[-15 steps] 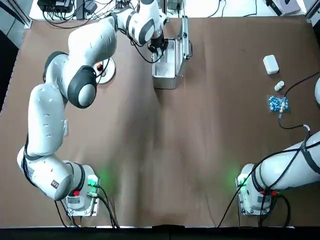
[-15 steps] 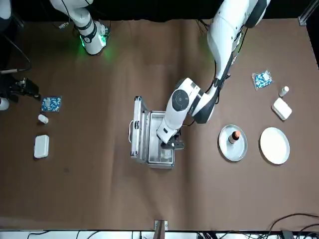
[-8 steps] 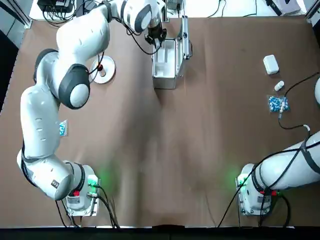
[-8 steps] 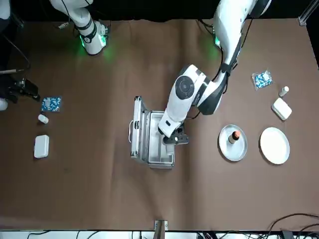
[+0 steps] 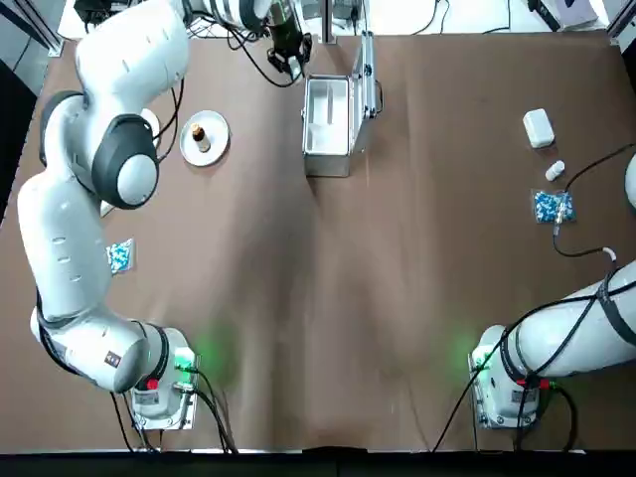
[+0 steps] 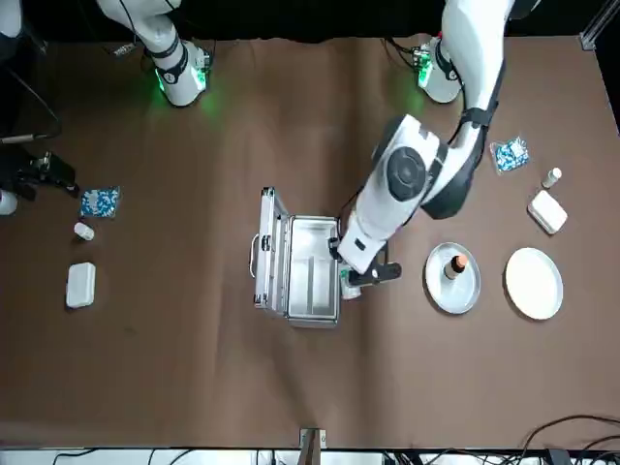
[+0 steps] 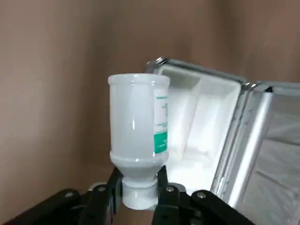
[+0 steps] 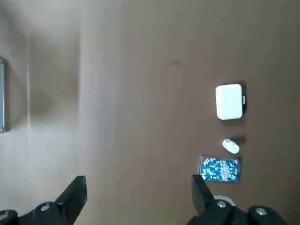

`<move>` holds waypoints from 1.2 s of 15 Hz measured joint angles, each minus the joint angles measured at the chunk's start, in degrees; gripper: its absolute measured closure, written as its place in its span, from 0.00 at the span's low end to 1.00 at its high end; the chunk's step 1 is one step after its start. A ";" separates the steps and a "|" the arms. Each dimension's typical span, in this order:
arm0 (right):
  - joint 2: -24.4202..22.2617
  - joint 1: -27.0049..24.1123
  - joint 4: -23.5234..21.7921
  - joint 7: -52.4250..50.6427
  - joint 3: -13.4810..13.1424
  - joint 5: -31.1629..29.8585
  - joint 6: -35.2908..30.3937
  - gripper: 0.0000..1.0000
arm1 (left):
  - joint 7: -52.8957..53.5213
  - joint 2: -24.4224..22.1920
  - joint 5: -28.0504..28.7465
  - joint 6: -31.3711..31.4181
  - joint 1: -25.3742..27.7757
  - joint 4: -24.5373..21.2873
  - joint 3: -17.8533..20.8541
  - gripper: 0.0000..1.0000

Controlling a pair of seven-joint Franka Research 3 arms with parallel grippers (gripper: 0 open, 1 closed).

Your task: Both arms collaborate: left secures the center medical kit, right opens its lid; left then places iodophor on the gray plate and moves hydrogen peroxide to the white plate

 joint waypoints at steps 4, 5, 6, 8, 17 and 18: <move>0.00 0.04 0.04 0.00 0.02 0.00 0.01 0.01 | 1.22 -0.69 -5.52 -4.72 4.94 0.00 -0.39 0.67; 0.00 0.05 0.04 0.00 0.03 0.00 0.01 0.01 | 1.33 -1.00 -6.81 -6.09 6.35 0.01 -0.46 0.67; 0.00 0.06 0.04 0.00 0.04 0.00 0.01 0.01 | 1.36 -1.44 -7.80 -7.45 7.73 0.01 -0.50 0.67; 0.00 0.18 0.05 0.00 0.11 0.00 0.01 0.01 | 1.34 -2.85 -10.37 -12.94 12.14 0.03 -0.54 0.67; 0.00 0.26 0.05 0.00 0.13 0.00 0.02 0.01 | -1.81 -4.65 -22.87 -21.44 24.93 0.00 -0.43 0.67; 0.00 0.26 0.06 0.00 0.13 0.00 0.02 0.01 | -1.82 -4.64 -24.48 -22.89 27.03 -0.04 -0.42 0.67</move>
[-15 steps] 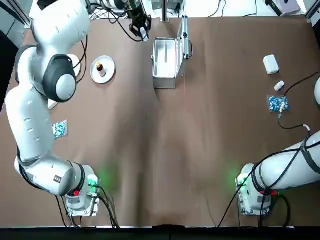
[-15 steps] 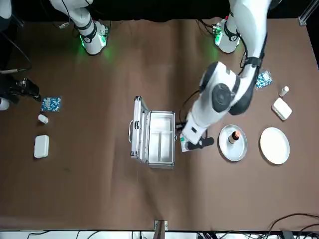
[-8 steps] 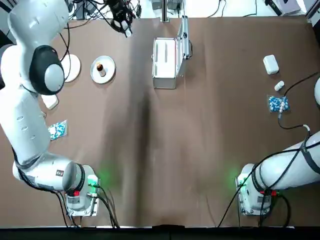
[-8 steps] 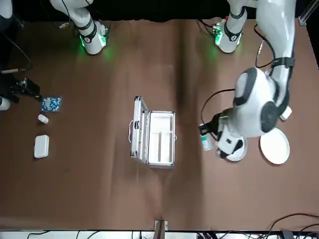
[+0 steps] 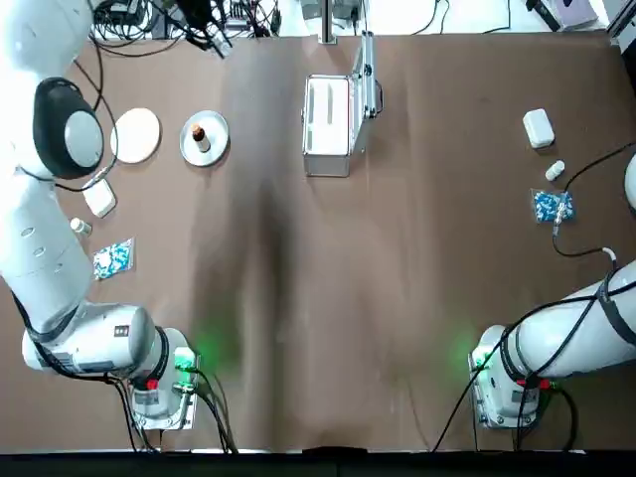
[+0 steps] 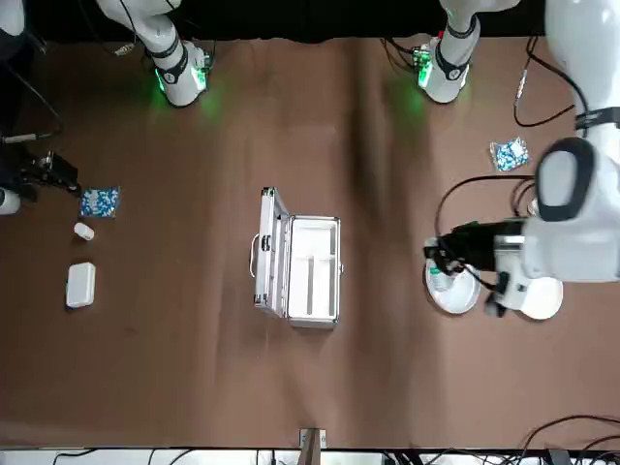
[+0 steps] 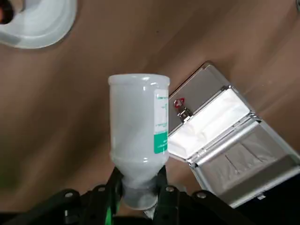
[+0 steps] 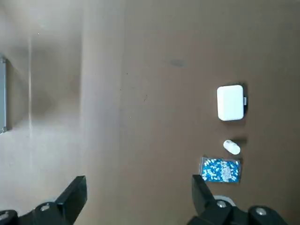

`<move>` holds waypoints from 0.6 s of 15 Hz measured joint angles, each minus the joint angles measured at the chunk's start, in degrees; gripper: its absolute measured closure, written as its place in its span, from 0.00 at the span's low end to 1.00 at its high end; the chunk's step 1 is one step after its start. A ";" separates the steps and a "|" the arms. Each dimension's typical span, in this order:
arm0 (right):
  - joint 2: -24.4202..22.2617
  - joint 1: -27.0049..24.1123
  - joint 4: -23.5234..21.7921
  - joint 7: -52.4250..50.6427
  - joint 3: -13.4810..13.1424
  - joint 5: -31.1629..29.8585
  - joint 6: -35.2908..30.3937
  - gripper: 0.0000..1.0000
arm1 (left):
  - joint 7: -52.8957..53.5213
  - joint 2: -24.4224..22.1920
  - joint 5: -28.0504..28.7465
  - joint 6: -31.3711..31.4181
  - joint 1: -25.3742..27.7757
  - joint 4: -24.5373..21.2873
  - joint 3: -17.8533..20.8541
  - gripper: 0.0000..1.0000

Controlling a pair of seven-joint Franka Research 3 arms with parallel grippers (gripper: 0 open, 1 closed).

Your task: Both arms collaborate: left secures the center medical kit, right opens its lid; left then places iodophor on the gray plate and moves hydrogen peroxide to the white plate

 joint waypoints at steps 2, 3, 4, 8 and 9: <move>0.00 0.01 0.00 0.00 0.00 0.00 0.00 0.01 | -0.24 0.00 -2.67 -2.83 4.02 -0.18 0.05 0.67; 0.00 0.01 0.00 0.00 0.00 0.00 0.00 0.01 | -0.54 0.02 -3.97 -4.10 5.82 -0.34 0.08 0.67; 0.00 0.02 0.00 0.00 0.01 0.00 0.00 0.01 | -0.90 0.08 -5.36 -5.20 7.69 -0.55 0.11 0.67; 0.00 0.11 0.00 0.00 0.04 0.00 0.00 0.01 | -1.23 1.49 -10.36 -9.60 15.11 -1.51 0.17 0.67; 0.00 0.12 0.00 0.00 0.04 0.00 0.00 0.01 | -1.23 2.09 -11.02 -10.40 16.67 -1.63 0.17 0.67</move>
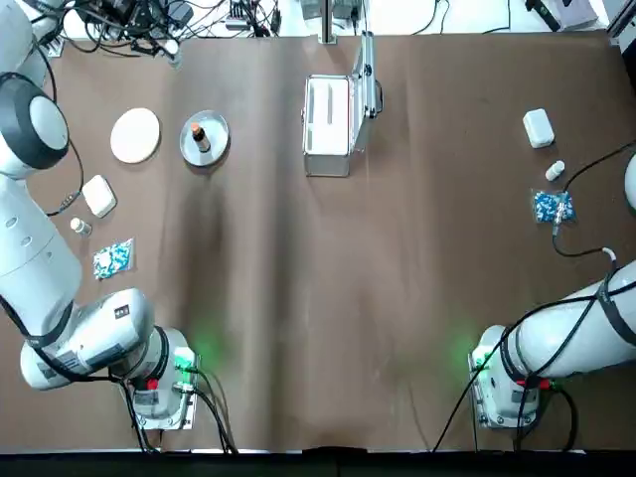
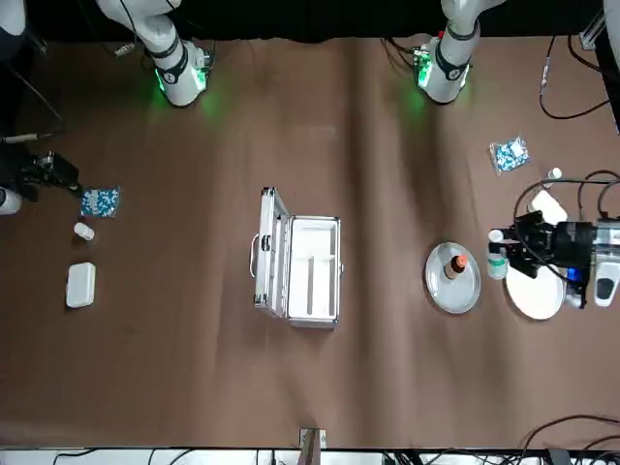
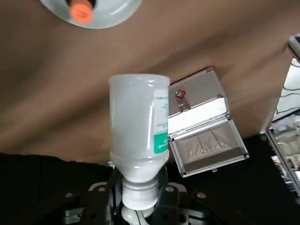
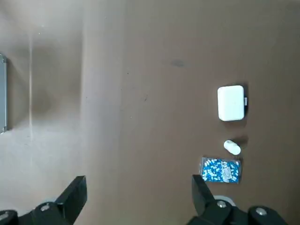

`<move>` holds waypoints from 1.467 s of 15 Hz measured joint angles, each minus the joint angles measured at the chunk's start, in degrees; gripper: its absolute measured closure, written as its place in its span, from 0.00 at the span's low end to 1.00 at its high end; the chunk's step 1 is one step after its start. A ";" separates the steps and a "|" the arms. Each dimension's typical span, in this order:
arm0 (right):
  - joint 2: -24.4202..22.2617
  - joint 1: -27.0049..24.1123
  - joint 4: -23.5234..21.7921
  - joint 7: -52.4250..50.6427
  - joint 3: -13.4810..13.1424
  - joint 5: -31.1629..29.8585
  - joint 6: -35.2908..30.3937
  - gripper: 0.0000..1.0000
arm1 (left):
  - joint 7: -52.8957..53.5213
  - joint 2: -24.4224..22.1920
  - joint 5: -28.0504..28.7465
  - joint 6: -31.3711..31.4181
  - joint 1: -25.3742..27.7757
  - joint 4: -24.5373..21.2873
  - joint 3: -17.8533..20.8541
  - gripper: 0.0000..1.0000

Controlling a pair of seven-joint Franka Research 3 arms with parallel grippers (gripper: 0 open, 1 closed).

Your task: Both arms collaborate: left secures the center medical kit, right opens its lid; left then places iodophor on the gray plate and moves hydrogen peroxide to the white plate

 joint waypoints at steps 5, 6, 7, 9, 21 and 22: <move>0.00 0.24 0.00 0.00 0.03 0.00 0.00 0.01 | 0.29 2.54 -0.49 -4.04 6.12 -0.03 -0.04 0.67; 0.00 0.40 0.00 0.00 0.03 0.00 -0.01 0.01 | 0.29 2.96 -0.49 -4.57 7.04 -0.05 -0.05 0.67; 0.00 0.57 0.00 0.00 0.03 0.00 -0.02 0.01 | 0.35 3.45 -0.50 -5.08 7.88 -0.05 -0.05 0.67; 0.00 0.67 -0.02 0.00 0.00 0.00 -0.03 0.01 | 1.64 5.43 -0.51 -6.41 10.00 -0.09 -0.05 0.67; 0.00 1.03 -0.22 0.00 0.04 0.00 -0.12 0.01 | 3.14 13.87 -5.07 -7.47 18.89 -0.05 0.46 0.67; 0.00 1.03 -0.22 0.00 0.04 0.00 -0.12 0.01 | 3.31 14.51 -5.47 -7.18 19.81 0.01 0.50 0.67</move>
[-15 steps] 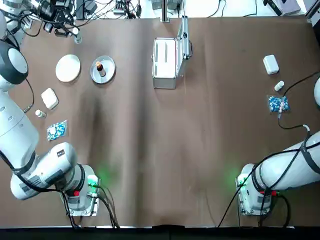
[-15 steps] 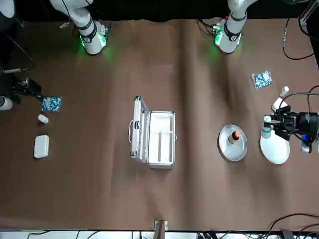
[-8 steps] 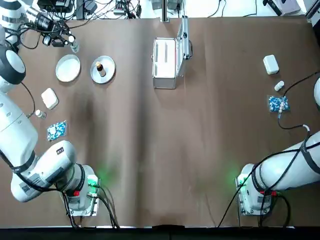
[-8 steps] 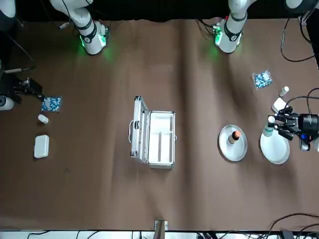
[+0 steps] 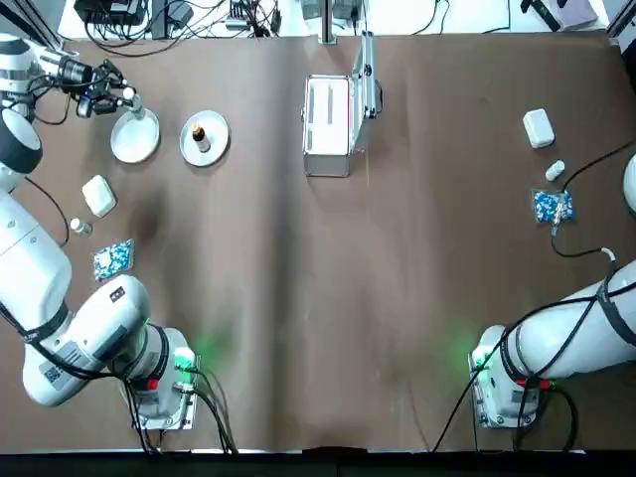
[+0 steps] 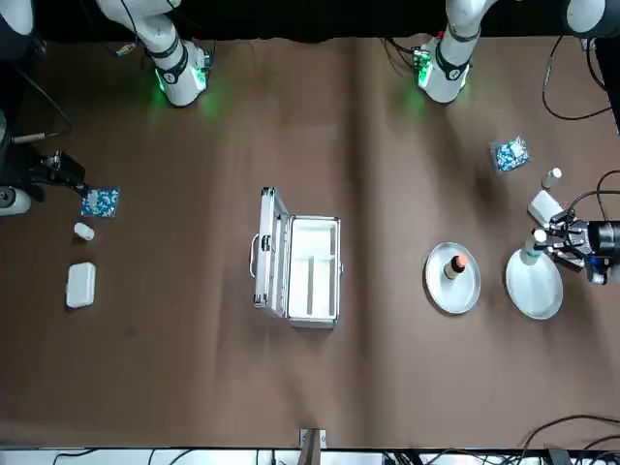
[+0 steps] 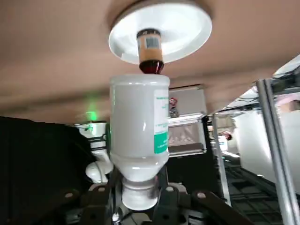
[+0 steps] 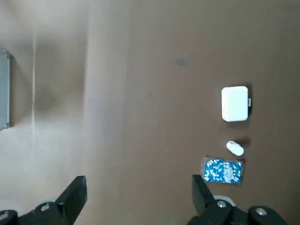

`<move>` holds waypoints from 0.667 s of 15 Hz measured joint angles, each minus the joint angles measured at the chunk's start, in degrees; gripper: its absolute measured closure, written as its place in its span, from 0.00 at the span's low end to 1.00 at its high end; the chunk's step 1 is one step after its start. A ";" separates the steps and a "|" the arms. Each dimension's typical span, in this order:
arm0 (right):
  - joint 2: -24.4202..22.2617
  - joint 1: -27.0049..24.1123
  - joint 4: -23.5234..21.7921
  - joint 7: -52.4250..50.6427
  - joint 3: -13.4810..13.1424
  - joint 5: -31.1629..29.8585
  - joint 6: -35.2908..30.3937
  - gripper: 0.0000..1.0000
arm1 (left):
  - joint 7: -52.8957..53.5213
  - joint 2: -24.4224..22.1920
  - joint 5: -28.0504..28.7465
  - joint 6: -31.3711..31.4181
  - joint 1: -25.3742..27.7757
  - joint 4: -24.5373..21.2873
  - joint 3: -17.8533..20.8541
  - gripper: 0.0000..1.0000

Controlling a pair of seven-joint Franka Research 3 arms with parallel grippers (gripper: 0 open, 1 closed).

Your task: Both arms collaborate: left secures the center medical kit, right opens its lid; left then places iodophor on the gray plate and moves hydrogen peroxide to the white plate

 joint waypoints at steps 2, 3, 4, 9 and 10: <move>0.00 0.01 -0.02 0.00 0.00 0.00 -0.06 0.01 | 0.07 1.15 -0.98 1.17 1.59 0.07 0.03 0.67; 0.00 0.01 -0.07 0.00 0.00 0.00 -0.19 0.01 | 0.07 1.68 -1.65 1.83 2.23 0.08 0.04 0.67; 0.00 0.02 -0.13 0.00 0.00 0.00 -0.27 0.01 | 0.07 2.20 -2.28 2.69 2.86 0.09 0.06 0.67; 0.01 0.30 -0.22 0.00 0.02 0.00 -0.35 0.01 | 0.07 5.03 -7.19 6.07 6.67 0.33 0.15 0.67; 0.01 0.37 -0.23 0.00 0.02 0.00 -0.38 0.01 | 0.07 5.69 -7.97 6.74 7.25 0.37 0.17 0.67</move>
